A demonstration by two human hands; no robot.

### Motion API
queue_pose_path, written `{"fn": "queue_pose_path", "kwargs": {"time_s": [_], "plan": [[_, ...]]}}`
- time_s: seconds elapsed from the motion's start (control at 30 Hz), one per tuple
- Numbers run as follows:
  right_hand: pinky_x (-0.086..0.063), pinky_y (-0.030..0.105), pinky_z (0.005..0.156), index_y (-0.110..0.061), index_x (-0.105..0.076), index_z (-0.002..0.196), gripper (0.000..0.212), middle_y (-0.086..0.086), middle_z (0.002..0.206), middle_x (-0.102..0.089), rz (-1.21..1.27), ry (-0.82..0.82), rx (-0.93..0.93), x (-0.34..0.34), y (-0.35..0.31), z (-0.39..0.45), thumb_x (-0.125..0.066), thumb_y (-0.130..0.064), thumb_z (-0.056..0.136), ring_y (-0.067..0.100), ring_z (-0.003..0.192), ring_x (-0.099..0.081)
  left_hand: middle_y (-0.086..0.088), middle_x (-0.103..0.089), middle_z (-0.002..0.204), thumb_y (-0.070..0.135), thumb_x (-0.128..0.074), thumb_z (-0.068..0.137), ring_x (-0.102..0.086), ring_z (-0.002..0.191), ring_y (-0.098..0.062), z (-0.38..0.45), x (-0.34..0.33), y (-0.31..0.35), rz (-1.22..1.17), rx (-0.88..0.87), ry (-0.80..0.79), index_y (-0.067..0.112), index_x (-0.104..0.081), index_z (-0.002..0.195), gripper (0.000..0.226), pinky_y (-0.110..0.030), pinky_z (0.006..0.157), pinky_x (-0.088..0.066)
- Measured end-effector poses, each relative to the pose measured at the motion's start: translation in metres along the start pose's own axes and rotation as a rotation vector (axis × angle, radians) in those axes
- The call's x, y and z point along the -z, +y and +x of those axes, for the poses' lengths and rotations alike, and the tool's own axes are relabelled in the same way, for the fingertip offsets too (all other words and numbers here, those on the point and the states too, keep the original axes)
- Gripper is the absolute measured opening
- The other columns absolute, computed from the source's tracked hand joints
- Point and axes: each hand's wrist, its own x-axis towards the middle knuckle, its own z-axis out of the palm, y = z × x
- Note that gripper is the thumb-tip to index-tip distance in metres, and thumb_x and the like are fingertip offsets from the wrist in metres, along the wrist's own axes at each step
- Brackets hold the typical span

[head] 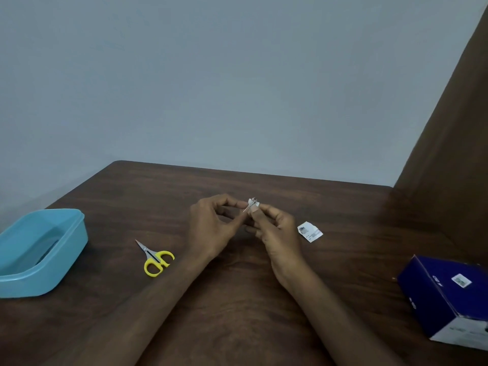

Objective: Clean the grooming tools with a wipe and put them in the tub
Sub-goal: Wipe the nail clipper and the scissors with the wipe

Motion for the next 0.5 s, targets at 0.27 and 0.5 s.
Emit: {"fn": "queue_pose_path", "kwargs": {"time_s": [0.27, 0.5], "plan": [[-0.065, 0.047, 0.088, -0.024, -0.081, 0.102, 0.014, -0.006, 0.091, -0.083, -0.331, 0.081, 0.171, 0.012, -0.002, 0.004, -0.073, -0.013, 0.101, 0.012, 0.088, -0.080, 0.022, -0.077, 0.097, 0.024, -0.087, 0.086, -0.074, 0.077, -0.001, -0.001, -0.003, -0.002, 0.131, -0.123, -0.030, 0.031, -0.083, 0.089, 0.009, -0.028, 0.068, -0.061], [-0.062, 0.038, 0.067, -0.024, -0.081, 0.083, 0.009, -0.009, 0.066, -0.076, -0.557, 0.150, 0.295, 0.016, -0.001, 0.002, -0.086, -0.028, 0.089, 0.006, 0.063, -0.074, 0.019, -0.080, 0.091, 0.031, -0.079, 0.097, -0.076, 0.075, -0.002, 0.002, 0.002, 0.001, -0.012, 0.000, -0.078, 0.029, -0.084, 0.102, 0.008, -0.018, 0.064, -0.056]]}}
